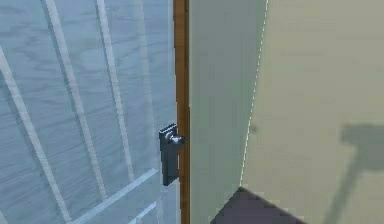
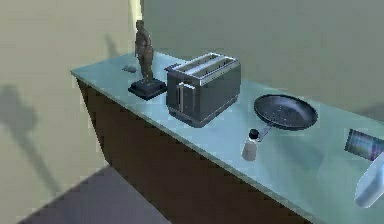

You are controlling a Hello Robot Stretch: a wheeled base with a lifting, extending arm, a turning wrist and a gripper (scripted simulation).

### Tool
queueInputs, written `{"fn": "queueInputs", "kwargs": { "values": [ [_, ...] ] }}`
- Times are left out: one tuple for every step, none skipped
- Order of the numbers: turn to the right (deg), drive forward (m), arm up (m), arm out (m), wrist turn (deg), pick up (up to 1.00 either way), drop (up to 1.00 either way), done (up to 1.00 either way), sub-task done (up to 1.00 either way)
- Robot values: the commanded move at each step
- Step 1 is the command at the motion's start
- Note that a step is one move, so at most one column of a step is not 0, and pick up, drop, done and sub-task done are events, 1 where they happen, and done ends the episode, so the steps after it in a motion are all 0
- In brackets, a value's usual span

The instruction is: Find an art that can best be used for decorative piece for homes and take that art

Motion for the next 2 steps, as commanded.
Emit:
{"fn": "queueInputs", "kwargs": {
  "values": [
    [-9.0,0.0,0.0,0.0,0.0,0.0,0.0,0.0,0.0],
    [45.0,0.0,0.0,0.0,0.0,0.0,0.0,0.0,0.0]
  ]
}}
